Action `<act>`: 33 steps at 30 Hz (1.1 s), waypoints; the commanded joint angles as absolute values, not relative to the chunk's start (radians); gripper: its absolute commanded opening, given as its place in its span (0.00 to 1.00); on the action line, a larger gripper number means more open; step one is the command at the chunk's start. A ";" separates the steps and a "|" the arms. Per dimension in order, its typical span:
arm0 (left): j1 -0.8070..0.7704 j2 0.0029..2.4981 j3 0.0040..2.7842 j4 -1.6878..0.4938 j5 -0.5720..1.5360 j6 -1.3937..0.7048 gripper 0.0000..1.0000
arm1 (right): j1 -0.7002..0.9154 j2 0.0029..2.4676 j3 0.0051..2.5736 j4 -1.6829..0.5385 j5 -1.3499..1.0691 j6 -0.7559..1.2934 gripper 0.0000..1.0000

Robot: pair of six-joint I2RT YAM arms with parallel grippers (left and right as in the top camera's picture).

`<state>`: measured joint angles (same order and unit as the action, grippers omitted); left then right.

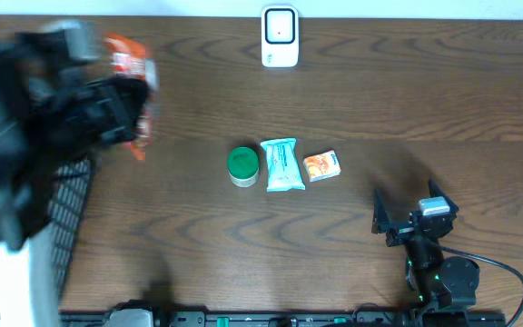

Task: Scan the item barcode
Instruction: 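Carry the Top bar with the left gripper past the scanner and release it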

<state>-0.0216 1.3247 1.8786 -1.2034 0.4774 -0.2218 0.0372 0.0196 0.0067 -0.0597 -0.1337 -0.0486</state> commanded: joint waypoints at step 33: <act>-0.544 2.105 1.720 -0.947 1.566 0.785 0.12 | 0.046 0.020 0.006 -0.064 -0.132 -0.057 0.99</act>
